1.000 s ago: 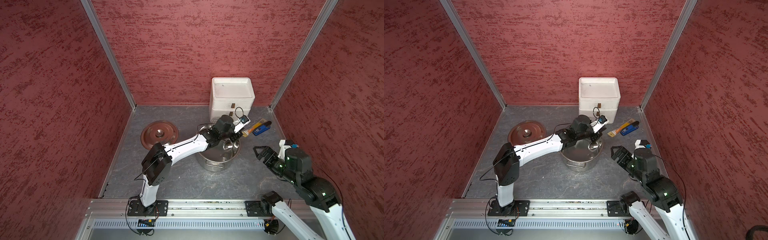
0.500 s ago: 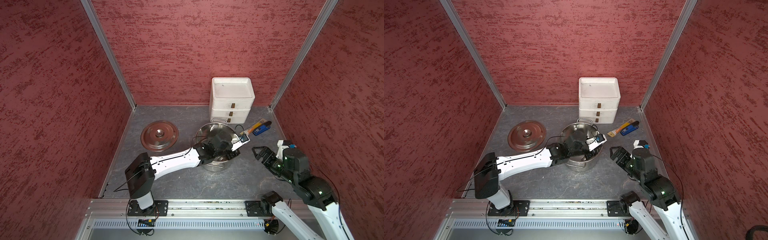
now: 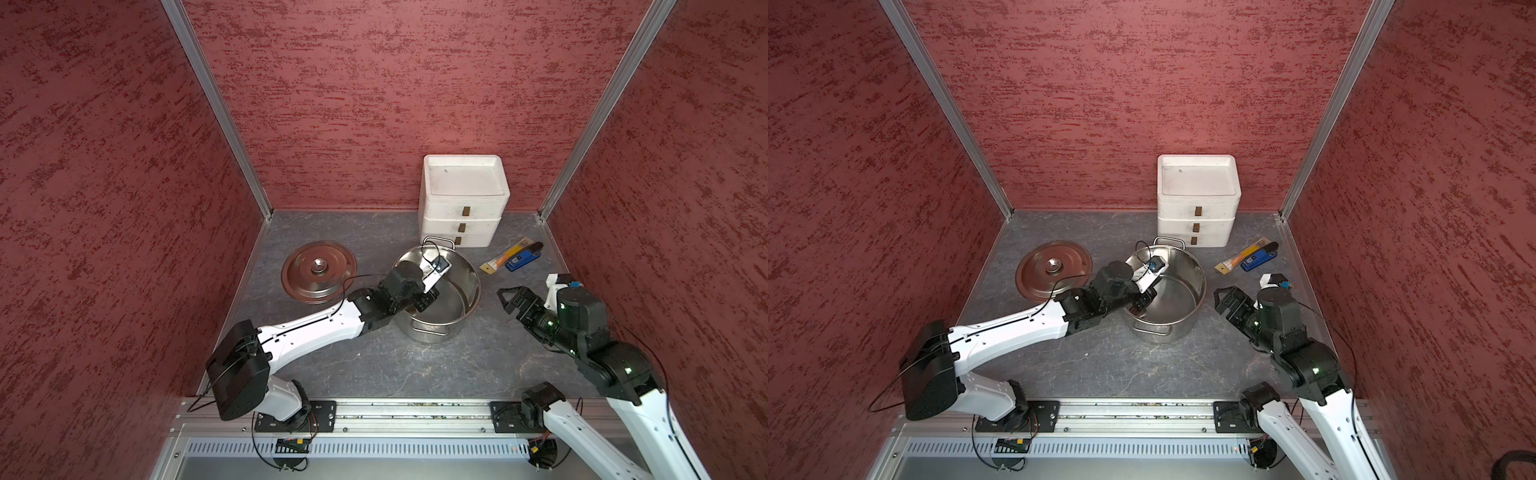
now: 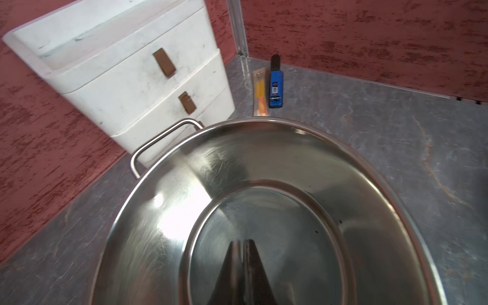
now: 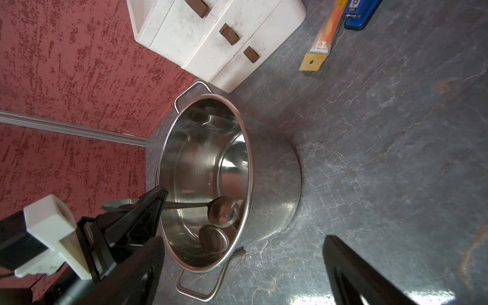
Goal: Stir the soup with a spoon
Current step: Stir the soup in the pan with a stick.
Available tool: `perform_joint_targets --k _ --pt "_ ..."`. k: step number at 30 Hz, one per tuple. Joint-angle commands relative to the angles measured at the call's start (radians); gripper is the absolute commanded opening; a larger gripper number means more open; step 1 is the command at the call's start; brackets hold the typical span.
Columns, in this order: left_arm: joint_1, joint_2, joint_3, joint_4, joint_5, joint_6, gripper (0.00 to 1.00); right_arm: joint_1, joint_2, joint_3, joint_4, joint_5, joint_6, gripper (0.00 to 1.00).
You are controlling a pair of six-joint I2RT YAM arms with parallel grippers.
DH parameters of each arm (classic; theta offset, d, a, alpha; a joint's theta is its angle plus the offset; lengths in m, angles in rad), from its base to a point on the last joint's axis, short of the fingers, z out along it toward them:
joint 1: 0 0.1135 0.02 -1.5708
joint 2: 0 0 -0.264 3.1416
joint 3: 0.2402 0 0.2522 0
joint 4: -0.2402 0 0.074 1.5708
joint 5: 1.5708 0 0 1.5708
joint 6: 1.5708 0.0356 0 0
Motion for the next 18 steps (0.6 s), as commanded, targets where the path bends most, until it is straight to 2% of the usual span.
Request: perform_joint_targets --k 1,5,10,18 --pt "0.06 -0.016 -0.003 0.042 0.012 -0.009 0.0 0.004 0.008 0.011 0.042 -0.016 -0.016 0.98" --pt "0.124 0.036 0.047 0.073 0.051 0.017 0.0 0.005 0.003 0.019 0.029 -0.005 -0.014 0.98" --pt "0.173 0.163 0.171 0.104 0.102 0.025 0.0 0.004 -0.01 0.033 0.007 0.012 -0.01 0.98" --pt "0.154 0.37 0.39 0.134 0.131 0.021 0.0 0.005 -0.033 0.059 -0.044 0.037 -0.002 0.98"
